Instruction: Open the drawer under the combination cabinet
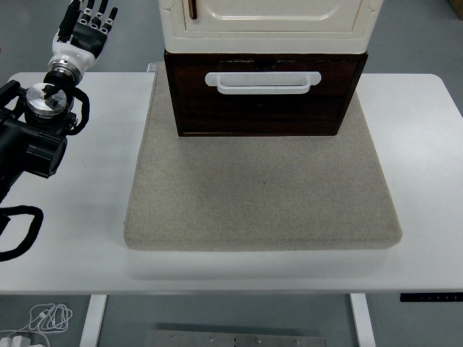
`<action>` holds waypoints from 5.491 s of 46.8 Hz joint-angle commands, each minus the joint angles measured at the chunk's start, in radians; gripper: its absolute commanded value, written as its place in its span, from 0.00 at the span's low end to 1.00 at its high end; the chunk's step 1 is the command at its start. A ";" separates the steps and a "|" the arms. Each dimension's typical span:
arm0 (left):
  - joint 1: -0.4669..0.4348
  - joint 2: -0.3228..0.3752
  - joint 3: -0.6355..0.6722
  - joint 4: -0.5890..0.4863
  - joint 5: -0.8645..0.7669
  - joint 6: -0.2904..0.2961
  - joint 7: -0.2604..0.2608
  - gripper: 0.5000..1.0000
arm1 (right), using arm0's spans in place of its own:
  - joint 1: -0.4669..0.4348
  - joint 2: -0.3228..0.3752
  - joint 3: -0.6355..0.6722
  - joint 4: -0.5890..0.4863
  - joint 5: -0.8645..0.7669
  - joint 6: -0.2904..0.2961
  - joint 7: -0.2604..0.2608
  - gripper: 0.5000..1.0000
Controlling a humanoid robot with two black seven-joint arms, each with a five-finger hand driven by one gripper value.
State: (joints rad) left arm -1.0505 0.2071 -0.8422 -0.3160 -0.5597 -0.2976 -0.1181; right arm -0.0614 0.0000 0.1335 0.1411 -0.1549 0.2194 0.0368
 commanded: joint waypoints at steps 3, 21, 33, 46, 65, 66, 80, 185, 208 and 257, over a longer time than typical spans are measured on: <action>0.000 0.000 0.000 0.000 0.001 0.000 0.000 1.00 | 0.000 0.000 0.000 0.000 0.000 0.000 0.000 0.85; -0.010 0.005 0.003 0.015 0.000 0.005 0.002 1.00 | 0.000 0.000 0.000 0.000 0.000 0.000 0.000 0.85; -0.019 0.026 0.008 0.026 0.063 -0.008 0.003 1.00 | 0.000 0.000 0.000 0.000 0.000 0.000 0.000 0.85; -0.120 0.127 0.008 0.014 0.242 -0.009 0.002 1.00 | 0.000 0.000 0.000 0.000 0.000 0.000 0.000 0.85; -0.332 0.336 0.018 -0.130 0.454 0.000 0.006 1.00 | 0.000 0.000 0.000 0.000 0.000 0.000 0.000 0.85; -0.342 0.342 0.023 -0.144 0.465 0.003 0.006 1.00 | 0.000 0.000 0.000 0.000 0.000 0.000 0.000 0.85; -0.526 0.397 0.090 -0.305 0.652 0.006 0.014 1.00 | 0.000 0.000 0.000 0.000 0.000 0.000 0.000 0.85; -0.938 0.379 1.094 -1.014 0.831 -0.189 0.417 1.00 | 0.000 0.000 0.000 0.000 0.000 0.000 0.000 0.85; -0.933 0.186 1.131 -0.835 0.842 -0.199 0.519 1.00 | 0.000 0.000 0.000 0.000 0.000 0.000 0.000 0.85; -0.912 0.075 1.155 -0.805 0.830 -0.081 0.612 1.00 | 0.000 0.000 0.000 0.000 0.000 0.000 0.000 0.85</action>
State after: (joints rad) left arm -1.9634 0.2831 0.3130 -1.1189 0.2700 -0.3921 0.4929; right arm -0.0614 0.0000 0.1335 0.1411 -0.1549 0.2193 0.0368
